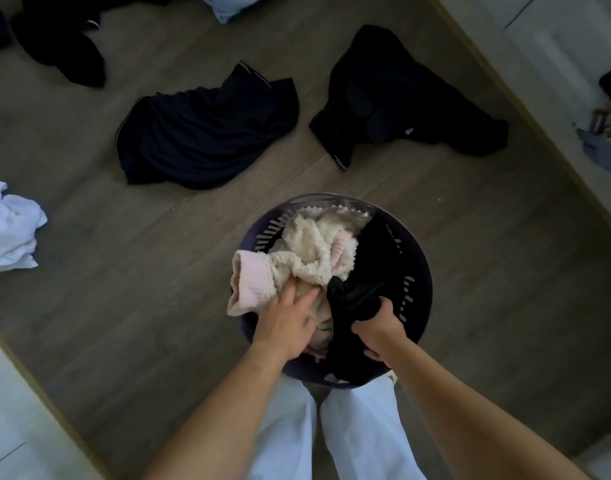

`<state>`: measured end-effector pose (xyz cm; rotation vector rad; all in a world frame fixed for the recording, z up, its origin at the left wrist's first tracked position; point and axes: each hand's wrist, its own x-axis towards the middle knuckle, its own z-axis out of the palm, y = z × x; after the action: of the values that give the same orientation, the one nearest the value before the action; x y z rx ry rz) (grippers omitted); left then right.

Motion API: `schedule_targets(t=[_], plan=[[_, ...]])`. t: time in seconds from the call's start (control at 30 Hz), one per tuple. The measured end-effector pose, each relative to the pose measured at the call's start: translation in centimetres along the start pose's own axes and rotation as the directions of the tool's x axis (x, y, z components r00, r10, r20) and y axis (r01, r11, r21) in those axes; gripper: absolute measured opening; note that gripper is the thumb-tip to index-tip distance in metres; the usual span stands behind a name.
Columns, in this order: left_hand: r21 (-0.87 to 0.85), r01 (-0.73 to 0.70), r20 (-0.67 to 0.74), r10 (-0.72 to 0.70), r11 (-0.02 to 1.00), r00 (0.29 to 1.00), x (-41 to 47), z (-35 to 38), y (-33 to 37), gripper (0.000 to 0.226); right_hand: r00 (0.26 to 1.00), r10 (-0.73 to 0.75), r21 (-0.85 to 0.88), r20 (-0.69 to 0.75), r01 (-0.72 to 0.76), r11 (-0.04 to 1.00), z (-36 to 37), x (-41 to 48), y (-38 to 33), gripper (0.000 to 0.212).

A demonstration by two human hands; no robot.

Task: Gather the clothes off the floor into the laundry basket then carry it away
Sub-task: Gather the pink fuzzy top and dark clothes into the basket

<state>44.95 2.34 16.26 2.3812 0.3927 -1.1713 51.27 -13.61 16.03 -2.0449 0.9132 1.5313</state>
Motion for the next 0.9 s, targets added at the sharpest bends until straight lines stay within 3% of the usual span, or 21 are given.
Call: schedule_targets(t=[0.07, 0.13, 0.17, 0.23, 0.3, 0.33, 0.4, 0.47, 0.5, 0.53, 0.6, 0.7, 0.9], plan=[[0.102, -0.002, -0.222, 0.024, 0.995, 0.975, 0.4, -1.0, 0.2, 0.048, 0.987, -0.154, -0.218, -0.055, 0.138, 0.966, -0.1, 0.7, 0.4, 0.046], [0.119, 0.053, -0.351, -0.008, 0.991, 0.936, 0.6, -2.2, 0.2, 0.044, 0.979, -0.199, -0.292, -0.048, 0.177, 0.94, 0.1, 1.0, 0.5, 0.032], [0.086, 0.083, -0.344, -0.049, 0.993, 0.938, 0.6, -2.5, 0.1, 0.044, 0.977, -0.202, -0.254, -0.064, 0.18, 0.95, 0.2, 0.9, 0.2, 0.032], [0.016, 0.14, -0.218, -0.133, 0.99, 0.967, 0.8, -2.5, -0.4, 0.048, 0.952, -0.217, 0.01, -0.215, 0.224, 0.975, 0.5, 0.0, -0.8, 0.032], [0.008, 0.159, -0.064, -0.158, 0.987, 0.985, 0.9, -2.1, -0.9, 0.054, 0.872, -0.203, 0.317, -0.445, 0.365, 0.875, 0.5, -1.5, -2.4, 0.024], [-0.013, 0.16, -0.007, -0.161, 0.987, 0.987, 0.9, -1.9, -1.2, 0.056, 0.823, -0.213, 0.391, -0.527, 0.457, 0.799, 0.4, -2.4, -3.4, 0.019], [-0.128, 0.17, 0.076, -0.161, 0.977, 0.984, 0.8, -1.8, -1.6, 0.06, 0.723, -0.339, 0.372, -0.602, 0.63, 0.682, 0.7, -4.2, -5.1, 0.016], [-0.236, 0.188, 0.153, -0.154, 0.954, 0.976, 0.8, -1.9, -1.8, 0.067, 0.631, -0.574, 0.165, -0.522, 0.735, 0.658, 1.6, -4.4, -5.8, 0.016], [-0.25, 0.193, 0.191, -0.147, 0.949, 0.971, 0.8, -1.9, -1.9, 0.072, 0.617, -0.677, -0.029, -0.401, 0.73, 0.683, 2.2, -3.8, -5.6, 0.023], [-0.26, 0.205, 0.233, -0.144, 0.944, 0.962, 0.9, -1.8, -1.9, 0.075, 0.65, -0.72, -0.239, -0.245, 0.679, 0.694, 2.4, -3.0, -5.2, 0.038], [-0.295, 0.244, 0.296, -0.154, 0.924, 0.943, 1.4, -1.5, -1.9, 0.079, 0.78, -0.625, -0.488, -0.007, 0.543, 0.683, 2.8, -1.2, -4.2, 0.072], [-0.369, 0.263, 0.312, -0.148, 0.891, 0.938, 2.5, -0.4, -1.7, 0.085, 0.867, -0.472, -0.5, 0.159, 0.483, 0.719, 3.1, 1.3, -3.0, 0.094], [-0.422, 0.268, 0.258, -0.168, 0.866, 0.951, 7.6, 2.7, -3.8, 0.079, 0.857, -0.492, -0.484, 0.157, 0.501, 0.718, 5.1, 6.8, -3.1, 0.098]])
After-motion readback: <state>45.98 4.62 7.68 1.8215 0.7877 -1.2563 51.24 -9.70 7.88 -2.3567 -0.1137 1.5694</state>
